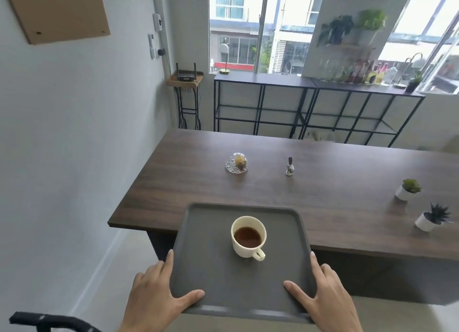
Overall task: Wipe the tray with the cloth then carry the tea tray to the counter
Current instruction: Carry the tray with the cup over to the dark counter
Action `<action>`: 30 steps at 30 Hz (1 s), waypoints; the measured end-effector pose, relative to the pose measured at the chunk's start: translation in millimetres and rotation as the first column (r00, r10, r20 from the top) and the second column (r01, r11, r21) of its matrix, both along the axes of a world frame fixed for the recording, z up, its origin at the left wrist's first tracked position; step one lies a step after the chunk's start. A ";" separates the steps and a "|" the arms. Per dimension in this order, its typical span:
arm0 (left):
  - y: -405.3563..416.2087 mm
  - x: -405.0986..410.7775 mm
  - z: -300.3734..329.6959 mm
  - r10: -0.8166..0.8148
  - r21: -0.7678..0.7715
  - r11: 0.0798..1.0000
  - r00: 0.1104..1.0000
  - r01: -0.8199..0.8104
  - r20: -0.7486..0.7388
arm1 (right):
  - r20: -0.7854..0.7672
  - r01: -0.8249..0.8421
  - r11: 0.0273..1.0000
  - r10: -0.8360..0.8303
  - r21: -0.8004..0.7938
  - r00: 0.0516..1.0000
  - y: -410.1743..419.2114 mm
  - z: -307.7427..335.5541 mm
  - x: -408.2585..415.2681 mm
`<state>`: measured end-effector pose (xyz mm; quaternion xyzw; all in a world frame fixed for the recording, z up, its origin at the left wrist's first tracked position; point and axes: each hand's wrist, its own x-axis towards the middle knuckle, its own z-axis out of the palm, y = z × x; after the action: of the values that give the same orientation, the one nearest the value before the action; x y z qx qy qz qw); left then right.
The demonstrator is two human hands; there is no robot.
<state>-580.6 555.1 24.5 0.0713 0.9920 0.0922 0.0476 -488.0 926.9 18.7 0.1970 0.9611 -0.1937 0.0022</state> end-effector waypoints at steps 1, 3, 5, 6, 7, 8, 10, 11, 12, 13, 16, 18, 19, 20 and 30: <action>6.4 -12.9 -5.3 -0.011 -0.001 1.000 1.000 0.011 -0.003 | 0.006 0.010 1.000 -0.010 -0.021 1.000 6.4 -6.2 -10.3; 18.9 -39.2 -17.0 -0.030 0.003 1.000 1.000 0.030 -0.003 | 0.030 0.028 0.998 -0.027 -0.062 0.999 19.0 -18.7 -31.5; 31.7 -63.3 -26.2 -0.032 0.012 0.999 0.999 0.032 -0.021 | 0.046 0.044 0.995 -0.040 -0.086 0.998 31.6 -26.4 -52.6; 37.0 -74.8 -30.3 -0.030 0.024 0.999 0.999 0.031 -0.017 | 0.050 0.048 0.996 -0.044 -0.081 0.998 37.4 -29.8 -63.8; 41.4 -86.0 -34.7 -0.028 0.036 0.999 1.000 0.028 -0.005 | 0.052 0.051 0.996 -0.047 -0.074 0.998 42.2 -33.3 -75.0; 45.2 -97.7 -39.2 -0.026 0.050 0.998 1.000 0.025 0.002 | 0.055 0.051 0.996 -0.047 -0.073 0.997 46.8 -36.6 -86.2; 52.3 -120.8 -46.7 -0.029 0.076 0.997 1.000 0.030 -0.004 | 0.062 0.050 0.996 -0.046 -0.077 0.997 54.5 -40.3 -106.2; 55.4 -130.5 -49.9 -0.032 0.082 0.996 0.999 0.033 -0.005 | 0.069 0.052 0.996 -0.046 -0.077 0.997 57.2 -42.5 -115.0; 58.3 -138.8 -53.4 -0.034 0.087 0.996 0.999 0.034 -0.003 | 0.072 0.053 0.996 -0.048 -0.077 0.996 59.1 -44.7 -123.5; 61.2 -146.9 -56.1 -0.032 0.089 0.996 0.999 0.032 0.000 | 0.070 0.052 0.996 -0.047 -0.078 0.996 61.2 -46.9 -131.3; 67.8 -168.9 -63.1 -0.021 0.083 0.996 0.999 0.019 0.026 | 0.060 0.049 0.997 -0.045 -0.062 0.997 68.3 -54.1 -153.4; 71.0 -181.1 -67.9 -0.020 0.084 0.996 0.999 0.017 0.032 | 0.060 0.041 0.997 -0.037 -0.065 0.997 72.1 -58.2 -166.6; 72.6 -186.3 -70.5 -0.021 0.084 0.996 0.999 0.019 0.030 | 0.058 0.040 0.997 -0.036 -0.061 0.998 73.5 -60.2 -172.4; 73.9 -190.9 -72.7 -0.022 0.084 0.996 0.999 0.019 0.032 | 0.055 0.039 0.998 -0.036 -0.052 0.998 74.5 -61.9 -178.0; 82.1 -223.8 -80.2 -0.024 0.093 0.995 0.999 0.022 0.021 | 0.033 0.022 1.000 -0.022 0.019 0.999 82.1 -74.2 -220.6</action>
<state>-804.4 637.2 -55.7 0.0838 0.9852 0.1385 0.0563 -708.7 1009.0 -55.5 0.2109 0.9604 -0.1813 0.0144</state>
